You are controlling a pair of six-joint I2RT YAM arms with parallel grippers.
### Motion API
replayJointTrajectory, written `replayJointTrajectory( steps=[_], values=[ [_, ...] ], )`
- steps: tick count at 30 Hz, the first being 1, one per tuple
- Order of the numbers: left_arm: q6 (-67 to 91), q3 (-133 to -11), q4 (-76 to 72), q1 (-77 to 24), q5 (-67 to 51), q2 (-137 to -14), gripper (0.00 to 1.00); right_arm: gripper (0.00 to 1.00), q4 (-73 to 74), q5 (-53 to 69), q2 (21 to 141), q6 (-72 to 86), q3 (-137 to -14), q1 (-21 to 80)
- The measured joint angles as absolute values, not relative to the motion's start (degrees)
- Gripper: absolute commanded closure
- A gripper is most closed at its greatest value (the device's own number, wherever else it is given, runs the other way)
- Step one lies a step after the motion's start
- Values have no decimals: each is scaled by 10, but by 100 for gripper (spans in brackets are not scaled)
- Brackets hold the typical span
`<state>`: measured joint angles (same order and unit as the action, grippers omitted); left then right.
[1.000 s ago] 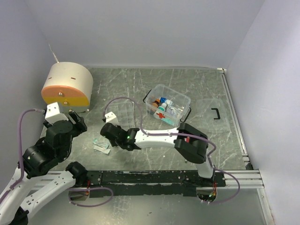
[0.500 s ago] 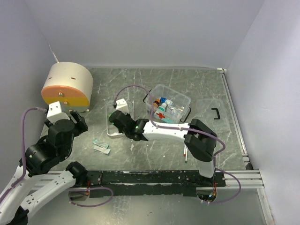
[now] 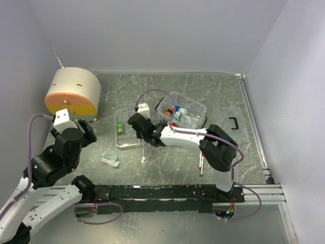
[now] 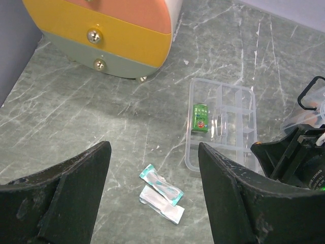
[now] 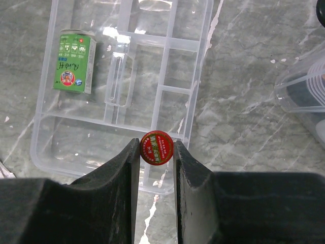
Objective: Organize the medicine kit
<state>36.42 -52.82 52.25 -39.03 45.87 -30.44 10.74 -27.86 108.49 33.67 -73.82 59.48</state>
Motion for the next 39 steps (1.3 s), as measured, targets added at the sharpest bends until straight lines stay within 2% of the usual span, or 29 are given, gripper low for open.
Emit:
replayJointTrajectory(
  steps=[18,39],
  values=[
    [364,-528,522,-390,458,-311,20,76,91,-246,1135,317,-768,566],
    [364,-528,522,-390,458,-311,20,73,107,-266,1175,317,-807,559]
  ],
)
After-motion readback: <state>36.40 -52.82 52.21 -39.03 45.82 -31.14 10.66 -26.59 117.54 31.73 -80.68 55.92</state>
